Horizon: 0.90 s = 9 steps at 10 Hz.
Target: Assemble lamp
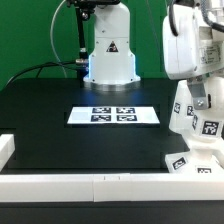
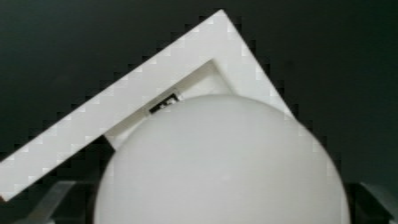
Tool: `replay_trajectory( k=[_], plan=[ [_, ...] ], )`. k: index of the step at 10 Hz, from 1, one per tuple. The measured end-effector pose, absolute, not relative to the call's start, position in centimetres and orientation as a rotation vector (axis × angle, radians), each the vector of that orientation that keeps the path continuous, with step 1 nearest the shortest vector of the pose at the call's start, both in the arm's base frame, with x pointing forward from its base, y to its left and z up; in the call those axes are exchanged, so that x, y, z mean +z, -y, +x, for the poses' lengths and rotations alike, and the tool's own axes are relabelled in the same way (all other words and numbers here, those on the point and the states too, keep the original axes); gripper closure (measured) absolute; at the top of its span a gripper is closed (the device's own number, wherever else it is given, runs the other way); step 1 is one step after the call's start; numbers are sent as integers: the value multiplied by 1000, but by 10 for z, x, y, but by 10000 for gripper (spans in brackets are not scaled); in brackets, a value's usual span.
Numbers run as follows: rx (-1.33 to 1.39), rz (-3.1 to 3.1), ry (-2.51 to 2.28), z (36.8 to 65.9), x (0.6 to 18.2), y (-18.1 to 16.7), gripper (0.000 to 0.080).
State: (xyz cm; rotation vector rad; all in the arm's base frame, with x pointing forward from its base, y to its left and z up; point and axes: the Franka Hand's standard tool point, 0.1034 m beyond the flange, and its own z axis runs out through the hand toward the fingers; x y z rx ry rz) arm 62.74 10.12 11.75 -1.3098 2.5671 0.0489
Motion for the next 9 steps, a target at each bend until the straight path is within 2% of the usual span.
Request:
replay_trajectory(
  k=[7, 9],
  plan=[
    [41, -1385, -2529, 625, 115, -96, 223],
    [-8, -1727, -2311, 624, 115, -96, 110]
  ],
)
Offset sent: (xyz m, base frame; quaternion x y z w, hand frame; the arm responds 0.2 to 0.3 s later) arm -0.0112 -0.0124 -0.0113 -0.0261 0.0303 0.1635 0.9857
